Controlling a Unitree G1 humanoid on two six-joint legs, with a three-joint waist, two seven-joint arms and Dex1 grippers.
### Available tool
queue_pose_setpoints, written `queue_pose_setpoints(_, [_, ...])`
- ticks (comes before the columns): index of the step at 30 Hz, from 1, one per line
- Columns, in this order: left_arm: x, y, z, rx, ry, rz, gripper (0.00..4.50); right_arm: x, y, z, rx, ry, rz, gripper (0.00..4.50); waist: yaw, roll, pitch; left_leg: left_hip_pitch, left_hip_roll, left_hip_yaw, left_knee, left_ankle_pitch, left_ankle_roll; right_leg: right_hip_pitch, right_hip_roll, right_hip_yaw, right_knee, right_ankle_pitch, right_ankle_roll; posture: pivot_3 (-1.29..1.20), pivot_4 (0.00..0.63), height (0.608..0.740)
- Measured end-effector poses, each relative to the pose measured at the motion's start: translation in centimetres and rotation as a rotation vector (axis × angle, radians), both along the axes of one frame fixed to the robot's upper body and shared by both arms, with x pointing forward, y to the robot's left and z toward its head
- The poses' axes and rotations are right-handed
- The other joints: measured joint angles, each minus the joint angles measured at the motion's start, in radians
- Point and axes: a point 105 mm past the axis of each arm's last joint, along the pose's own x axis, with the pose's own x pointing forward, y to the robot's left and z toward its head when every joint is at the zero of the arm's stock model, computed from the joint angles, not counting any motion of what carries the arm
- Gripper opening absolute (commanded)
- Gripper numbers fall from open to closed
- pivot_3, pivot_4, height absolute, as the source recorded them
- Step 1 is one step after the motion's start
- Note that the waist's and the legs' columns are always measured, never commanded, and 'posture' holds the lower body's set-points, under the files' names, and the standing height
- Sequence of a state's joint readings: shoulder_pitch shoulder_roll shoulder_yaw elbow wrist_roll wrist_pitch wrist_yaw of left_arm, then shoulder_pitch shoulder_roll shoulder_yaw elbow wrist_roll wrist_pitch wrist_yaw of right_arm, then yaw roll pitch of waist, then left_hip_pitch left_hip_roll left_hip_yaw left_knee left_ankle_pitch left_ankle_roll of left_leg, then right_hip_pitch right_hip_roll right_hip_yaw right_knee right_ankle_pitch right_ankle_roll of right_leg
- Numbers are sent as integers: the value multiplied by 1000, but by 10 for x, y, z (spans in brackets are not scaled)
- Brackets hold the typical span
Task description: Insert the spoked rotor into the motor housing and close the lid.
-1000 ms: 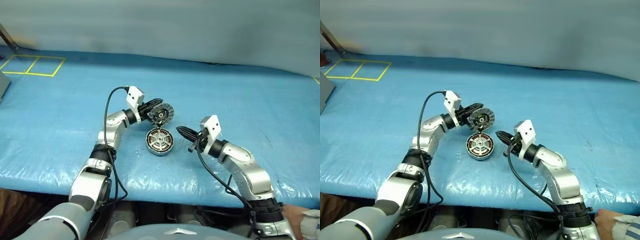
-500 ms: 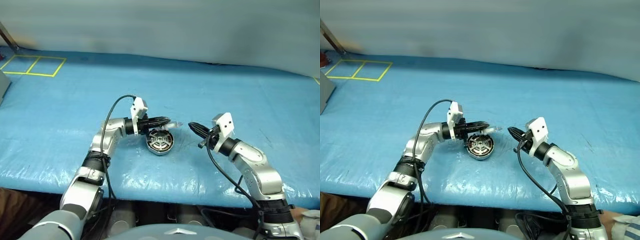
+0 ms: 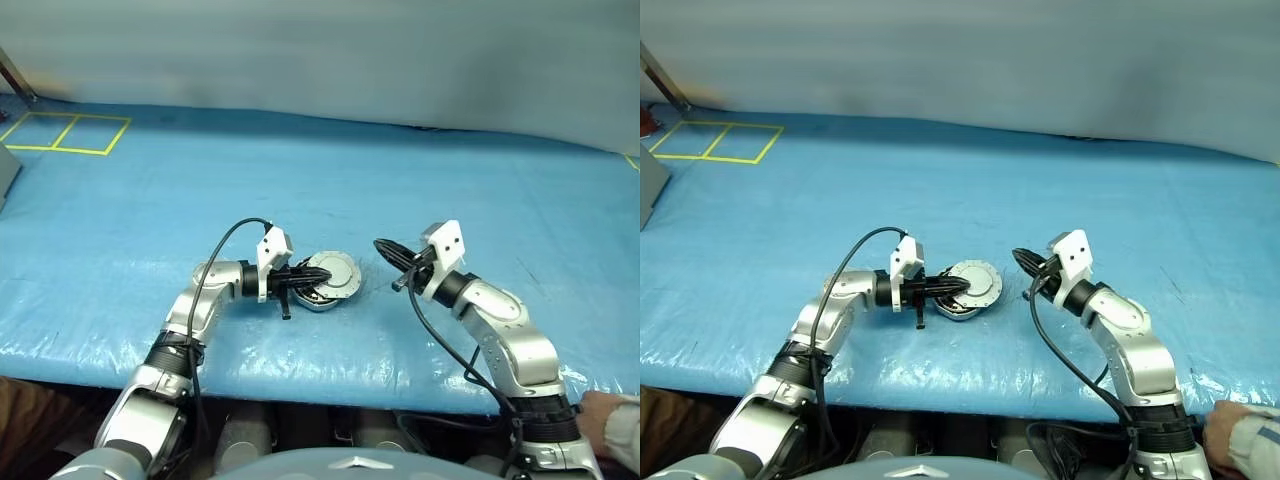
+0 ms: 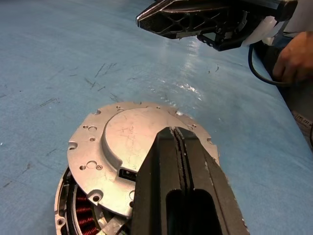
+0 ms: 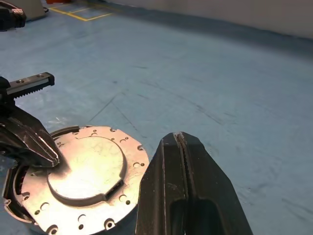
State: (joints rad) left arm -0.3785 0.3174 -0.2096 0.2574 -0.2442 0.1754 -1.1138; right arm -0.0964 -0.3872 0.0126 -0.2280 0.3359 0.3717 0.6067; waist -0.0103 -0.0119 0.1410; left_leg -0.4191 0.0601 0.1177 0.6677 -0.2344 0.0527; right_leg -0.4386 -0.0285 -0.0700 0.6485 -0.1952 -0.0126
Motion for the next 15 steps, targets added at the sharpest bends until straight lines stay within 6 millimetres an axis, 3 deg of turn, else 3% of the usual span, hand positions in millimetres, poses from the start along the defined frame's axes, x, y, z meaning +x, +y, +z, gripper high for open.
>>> queue_pose_setpoints(6, [-4,19,-4,-110,-65,154,19,0,11,-2,12,-7,29,0,-2,0,0,4,0,0,0,0,0,4,-2,0,-1,-1,-2,0,150,740])
queue_pose_setpoints(11, [-17,40,18,-247,-169,233,19,-1,18,-1,20,-12,70,0,2,0,0,3,0,0,-1,0,0,2,-2,0,-1,-1,-2,0,150,740])
queue_pose_setpoints(15, [-26,51,11,-247,-168,270,19,-5,22,-4,15,-3,102,0,1,0,0,3,0,1,-1,0,0,2,-2,0,-1,-1,-2,0,150,740])
